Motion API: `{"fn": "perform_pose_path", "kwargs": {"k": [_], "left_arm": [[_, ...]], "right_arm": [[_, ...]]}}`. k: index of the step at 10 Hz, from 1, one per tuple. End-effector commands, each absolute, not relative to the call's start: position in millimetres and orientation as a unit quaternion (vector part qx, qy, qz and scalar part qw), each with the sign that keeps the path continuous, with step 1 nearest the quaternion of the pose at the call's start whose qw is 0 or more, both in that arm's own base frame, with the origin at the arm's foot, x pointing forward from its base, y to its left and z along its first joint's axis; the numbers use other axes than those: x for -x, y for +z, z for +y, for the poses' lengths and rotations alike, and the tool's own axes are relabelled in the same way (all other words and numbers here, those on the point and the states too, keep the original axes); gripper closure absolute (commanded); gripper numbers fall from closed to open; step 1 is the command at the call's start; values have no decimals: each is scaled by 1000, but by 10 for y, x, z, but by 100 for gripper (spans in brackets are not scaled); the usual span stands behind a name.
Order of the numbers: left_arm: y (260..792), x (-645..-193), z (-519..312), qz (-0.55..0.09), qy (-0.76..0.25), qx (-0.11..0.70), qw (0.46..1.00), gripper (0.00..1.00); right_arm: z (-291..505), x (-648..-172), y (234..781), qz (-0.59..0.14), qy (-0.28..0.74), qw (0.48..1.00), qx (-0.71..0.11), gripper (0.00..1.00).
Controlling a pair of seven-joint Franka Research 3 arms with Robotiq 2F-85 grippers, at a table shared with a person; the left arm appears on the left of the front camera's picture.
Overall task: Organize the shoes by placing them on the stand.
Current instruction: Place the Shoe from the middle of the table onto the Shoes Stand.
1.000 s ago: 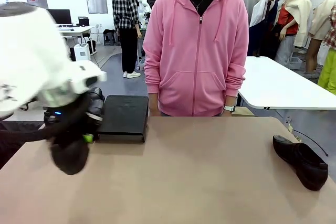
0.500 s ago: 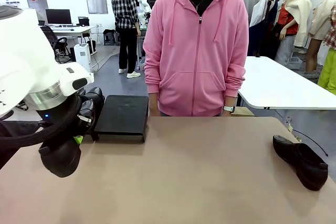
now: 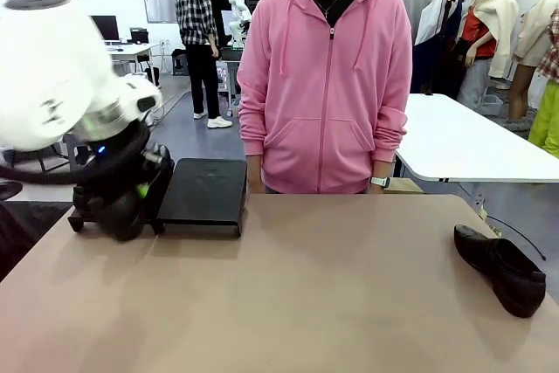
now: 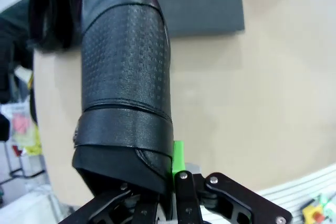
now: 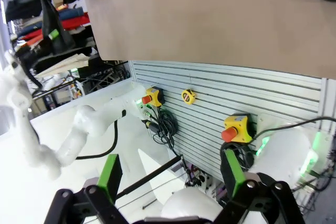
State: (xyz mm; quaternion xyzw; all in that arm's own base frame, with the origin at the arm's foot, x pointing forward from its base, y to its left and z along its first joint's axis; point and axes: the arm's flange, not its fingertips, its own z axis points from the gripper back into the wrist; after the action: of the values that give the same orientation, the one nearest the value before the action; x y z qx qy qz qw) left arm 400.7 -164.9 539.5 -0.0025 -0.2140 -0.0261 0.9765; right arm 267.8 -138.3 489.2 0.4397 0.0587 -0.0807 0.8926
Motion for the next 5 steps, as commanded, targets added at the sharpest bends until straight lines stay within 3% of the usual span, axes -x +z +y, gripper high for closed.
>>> {"fn": "perform_pose_path", "kwargs": {"k": [1,5], "left_arm": [[5440,-4866,-1928,-220,-78,5,972,100],[4835,-5965,-2106,-231,-36,-19,972,100]], "right_arm": [[-1427,-2662,4907,57,-66,895,-438,0],[-1427,-2662,4907,57,-66,895,-438,0]]}}
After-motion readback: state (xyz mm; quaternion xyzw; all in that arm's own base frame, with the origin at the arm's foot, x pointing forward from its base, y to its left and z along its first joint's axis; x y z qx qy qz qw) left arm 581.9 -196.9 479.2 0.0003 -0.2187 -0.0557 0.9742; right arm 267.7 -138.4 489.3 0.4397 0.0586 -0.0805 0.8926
